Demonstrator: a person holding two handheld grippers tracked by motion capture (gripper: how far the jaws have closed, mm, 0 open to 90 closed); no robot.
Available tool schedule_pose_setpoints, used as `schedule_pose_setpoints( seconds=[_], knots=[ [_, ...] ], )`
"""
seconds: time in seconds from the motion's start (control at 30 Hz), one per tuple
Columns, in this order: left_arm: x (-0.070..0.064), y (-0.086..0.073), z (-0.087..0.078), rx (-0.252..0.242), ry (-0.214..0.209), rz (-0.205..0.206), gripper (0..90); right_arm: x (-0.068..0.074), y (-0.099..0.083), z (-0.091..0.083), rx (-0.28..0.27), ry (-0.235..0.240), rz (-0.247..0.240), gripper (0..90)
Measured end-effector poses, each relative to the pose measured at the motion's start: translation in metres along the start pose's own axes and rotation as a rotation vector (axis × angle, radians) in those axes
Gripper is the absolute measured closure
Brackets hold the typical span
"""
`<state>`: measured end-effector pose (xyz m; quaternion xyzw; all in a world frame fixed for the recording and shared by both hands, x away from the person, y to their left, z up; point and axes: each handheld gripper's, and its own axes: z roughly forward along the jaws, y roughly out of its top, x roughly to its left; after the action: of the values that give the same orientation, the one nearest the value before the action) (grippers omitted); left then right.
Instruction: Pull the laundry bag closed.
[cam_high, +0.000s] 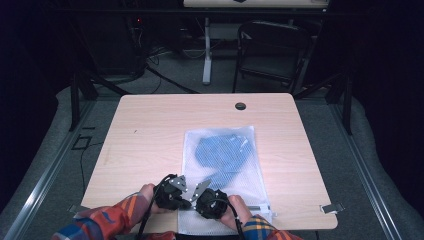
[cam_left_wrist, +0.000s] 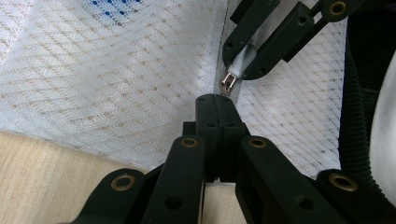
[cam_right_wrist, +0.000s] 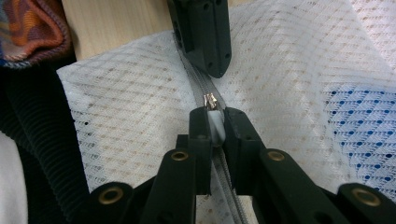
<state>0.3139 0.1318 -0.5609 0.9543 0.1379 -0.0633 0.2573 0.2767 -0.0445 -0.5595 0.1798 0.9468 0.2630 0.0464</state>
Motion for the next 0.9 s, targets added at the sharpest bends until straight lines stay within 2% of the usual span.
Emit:
schedule_pose_setpoints(
  seconds=[0.9],
  knots=[
    [0.0008,-0.0004,0.0007,-0.012,-0.011,-0.009,90.0,-0.0025,-0.0068,-0.0062,0.027,-0.007,-0.008,82.1]
  ],
)
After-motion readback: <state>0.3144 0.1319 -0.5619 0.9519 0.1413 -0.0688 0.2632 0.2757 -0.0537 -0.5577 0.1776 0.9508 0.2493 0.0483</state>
